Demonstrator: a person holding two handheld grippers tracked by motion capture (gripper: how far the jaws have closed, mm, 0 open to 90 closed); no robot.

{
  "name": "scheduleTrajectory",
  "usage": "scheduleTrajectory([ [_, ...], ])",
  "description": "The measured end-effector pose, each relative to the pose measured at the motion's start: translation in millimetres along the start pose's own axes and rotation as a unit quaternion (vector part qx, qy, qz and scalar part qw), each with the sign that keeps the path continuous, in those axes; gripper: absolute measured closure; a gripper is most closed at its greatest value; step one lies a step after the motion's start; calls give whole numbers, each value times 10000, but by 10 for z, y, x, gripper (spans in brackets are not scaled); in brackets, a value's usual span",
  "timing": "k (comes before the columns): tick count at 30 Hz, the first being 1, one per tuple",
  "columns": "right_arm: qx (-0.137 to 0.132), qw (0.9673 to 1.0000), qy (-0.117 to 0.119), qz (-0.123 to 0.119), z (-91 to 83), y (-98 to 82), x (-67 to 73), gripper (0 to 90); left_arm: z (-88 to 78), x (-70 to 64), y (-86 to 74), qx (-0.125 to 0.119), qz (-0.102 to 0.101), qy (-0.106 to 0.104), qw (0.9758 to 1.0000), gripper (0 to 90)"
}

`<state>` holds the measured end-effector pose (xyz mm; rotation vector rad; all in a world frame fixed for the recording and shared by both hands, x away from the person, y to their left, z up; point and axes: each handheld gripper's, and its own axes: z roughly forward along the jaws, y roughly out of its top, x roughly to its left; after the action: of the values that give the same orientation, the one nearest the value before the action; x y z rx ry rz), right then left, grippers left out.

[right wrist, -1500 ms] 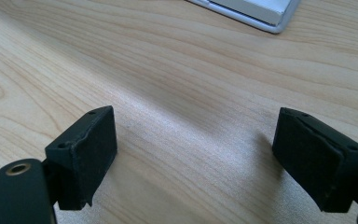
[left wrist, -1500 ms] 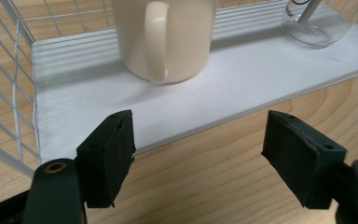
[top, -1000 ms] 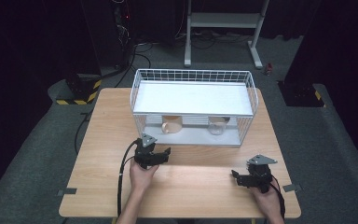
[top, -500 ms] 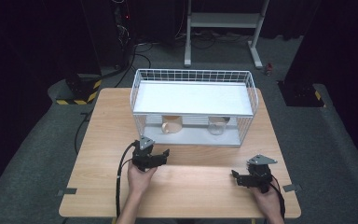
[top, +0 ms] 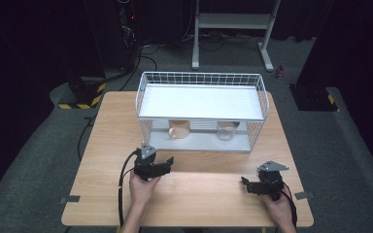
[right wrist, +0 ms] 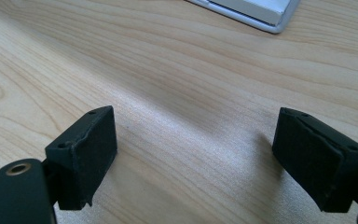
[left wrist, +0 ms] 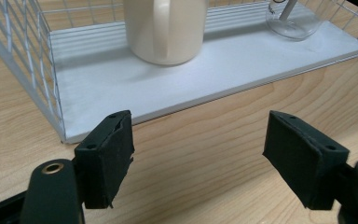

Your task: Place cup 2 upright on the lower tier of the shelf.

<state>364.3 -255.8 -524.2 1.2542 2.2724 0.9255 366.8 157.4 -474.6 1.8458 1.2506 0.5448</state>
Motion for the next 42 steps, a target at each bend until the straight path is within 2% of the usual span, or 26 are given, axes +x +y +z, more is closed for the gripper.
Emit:
scheduleTrajectory([
  [28,1,10000,-1,1,0,0,1,135,-203,51,-160,-96,-157,13,9998,242],
  [42,2,10000,-2,4,0,0,1,135,-260,35,-234,-119,-146,32,9998,240],
])
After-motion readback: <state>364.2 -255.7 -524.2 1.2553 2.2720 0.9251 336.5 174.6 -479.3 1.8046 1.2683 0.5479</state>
